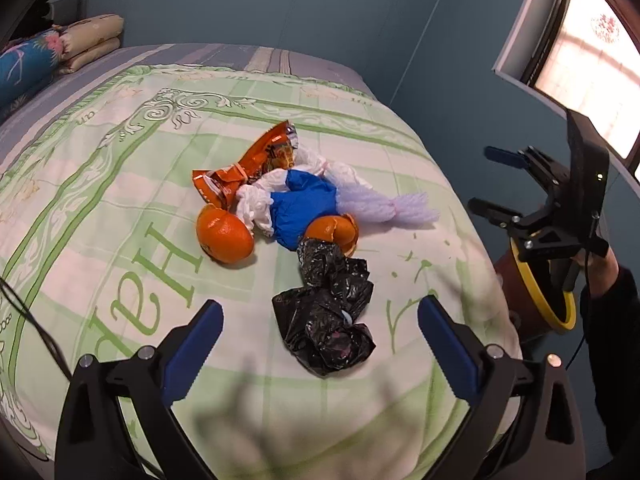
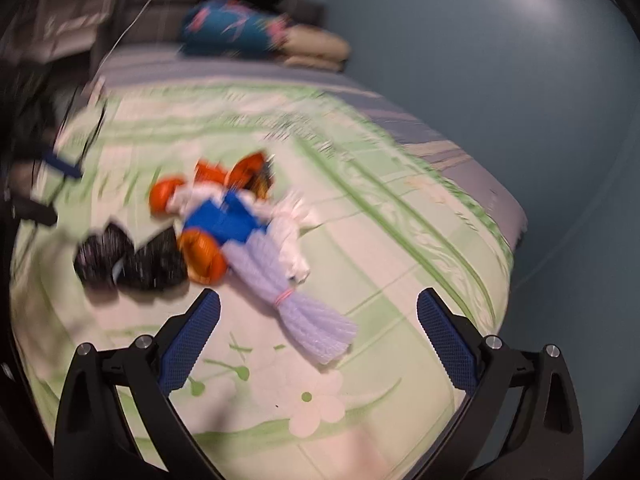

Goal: Collect trash
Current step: 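Move both open tools back toward the trash pile on the bed, then grasp the black plastic bag with the left tool while the right tool grasps the lavender foam net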

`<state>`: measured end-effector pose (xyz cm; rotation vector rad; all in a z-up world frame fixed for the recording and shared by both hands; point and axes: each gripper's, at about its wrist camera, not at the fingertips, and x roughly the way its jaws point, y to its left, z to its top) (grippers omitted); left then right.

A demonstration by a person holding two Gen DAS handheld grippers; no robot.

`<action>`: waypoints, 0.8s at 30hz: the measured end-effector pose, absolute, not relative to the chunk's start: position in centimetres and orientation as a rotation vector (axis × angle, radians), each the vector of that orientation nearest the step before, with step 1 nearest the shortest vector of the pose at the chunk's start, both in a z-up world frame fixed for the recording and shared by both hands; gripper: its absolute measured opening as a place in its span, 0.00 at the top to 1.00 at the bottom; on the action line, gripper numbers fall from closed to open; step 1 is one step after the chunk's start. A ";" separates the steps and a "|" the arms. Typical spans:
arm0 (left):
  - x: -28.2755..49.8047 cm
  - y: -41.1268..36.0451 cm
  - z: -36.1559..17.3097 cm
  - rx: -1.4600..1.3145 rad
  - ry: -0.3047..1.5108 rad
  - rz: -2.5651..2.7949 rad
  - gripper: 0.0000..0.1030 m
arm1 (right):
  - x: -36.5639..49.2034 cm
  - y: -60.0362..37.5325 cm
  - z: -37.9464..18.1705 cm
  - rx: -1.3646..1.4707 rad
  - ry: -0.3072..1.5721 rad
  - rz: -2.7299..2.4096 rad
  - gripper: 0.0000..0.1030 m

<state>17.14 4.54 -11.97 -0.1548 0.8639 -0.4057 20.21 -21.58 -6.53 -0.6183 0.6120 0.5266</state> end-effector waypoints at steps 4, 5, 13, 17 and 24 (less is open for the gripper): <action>18.3 3.3 -13.3 -0.125 0.902 -0.440 0.09 | 21.6 -20.0 -9.2 -0.744 0.670 0.599 0.09; 18.5 3.1 -13.5 -0.121 0.908 -0.444 0.09 | 21.9 -19.7 -9.6 -0.759 0.681 0.610 0.10; 20.2 1.4 -15.2 -0.091 0.946 -0.471 0.09 | 25.5 -18.7 -12.6 -0.789 0.783 0.657 0.20; 21.0 0.5 -15.9 -0.059 0.960 -0.489 0.10 | 26.5 -18.6 -13.3 -0.778 0.806 0.666 0.23; 21.9 -0.2 -17.6 -0.051 1.004 -0.485 0.32 | 27.8 -18.0 -14.7 -0.783 0.845 0.667 0.26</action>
